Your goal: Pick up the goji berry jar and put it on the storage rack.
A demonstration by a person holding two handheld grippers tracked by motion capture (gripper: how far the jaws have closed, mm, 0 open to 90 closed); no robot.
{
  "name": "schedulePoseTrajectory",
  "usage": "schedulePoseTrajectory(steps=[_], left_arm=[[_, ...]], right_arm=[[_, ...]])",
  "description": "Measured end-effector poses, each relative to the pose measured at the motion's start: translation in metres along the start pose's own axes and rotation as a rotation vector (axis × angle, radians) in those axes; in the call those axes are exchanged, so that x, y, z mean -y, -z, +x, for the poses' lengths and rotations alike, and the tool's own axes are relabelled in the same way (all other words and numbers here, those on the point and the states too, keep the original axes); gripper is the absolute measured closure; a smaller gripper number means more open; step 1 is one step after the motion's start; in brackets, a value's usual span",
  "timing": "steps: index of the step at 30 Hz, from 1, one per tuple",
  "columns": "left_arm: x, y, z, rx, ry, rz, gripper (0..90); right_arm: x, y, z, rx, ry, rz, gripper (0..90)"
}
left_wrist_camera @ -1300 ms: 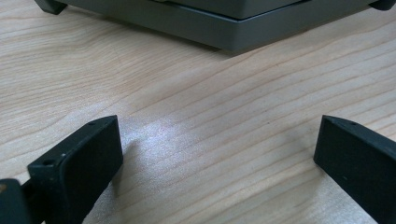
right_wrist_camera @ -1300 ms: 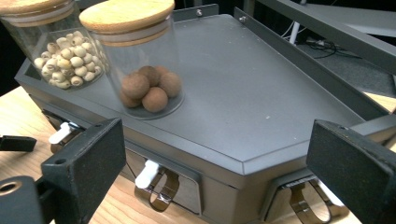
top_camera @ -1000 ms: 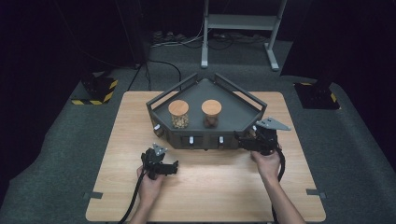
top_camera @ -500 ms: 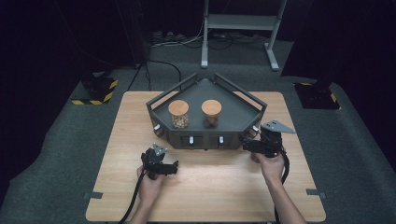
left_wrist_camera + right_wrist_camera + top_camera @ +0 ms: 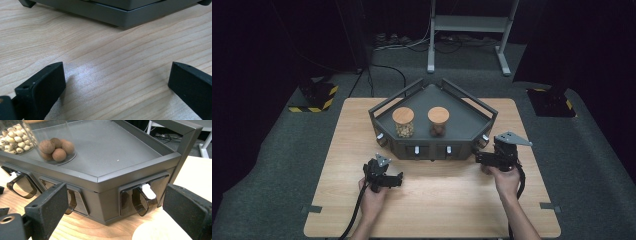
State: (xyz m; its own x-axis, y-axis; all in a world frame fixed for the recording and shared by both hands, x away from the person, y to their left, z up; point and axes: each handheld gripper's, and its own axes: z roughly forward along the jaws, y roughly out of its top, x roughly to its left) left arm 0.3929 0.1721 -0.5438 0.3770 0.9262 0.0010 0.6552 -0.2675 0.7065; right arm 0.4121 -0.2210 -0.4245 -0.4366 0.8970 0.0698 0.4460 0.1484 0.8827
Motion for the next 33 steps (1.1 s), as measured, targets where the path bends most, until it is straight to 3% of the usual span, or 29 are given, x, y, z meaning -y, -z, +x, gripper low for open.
schedulePoseTrajectory(steps=[33], left_arm=[[0.0, 0.0, 0.0, 0.0, 0.0, 0.0, 1.3]], right_arm=[[0.03, 0.003, -0.028, 0.061, -0.057, 0.043, 6.5]])
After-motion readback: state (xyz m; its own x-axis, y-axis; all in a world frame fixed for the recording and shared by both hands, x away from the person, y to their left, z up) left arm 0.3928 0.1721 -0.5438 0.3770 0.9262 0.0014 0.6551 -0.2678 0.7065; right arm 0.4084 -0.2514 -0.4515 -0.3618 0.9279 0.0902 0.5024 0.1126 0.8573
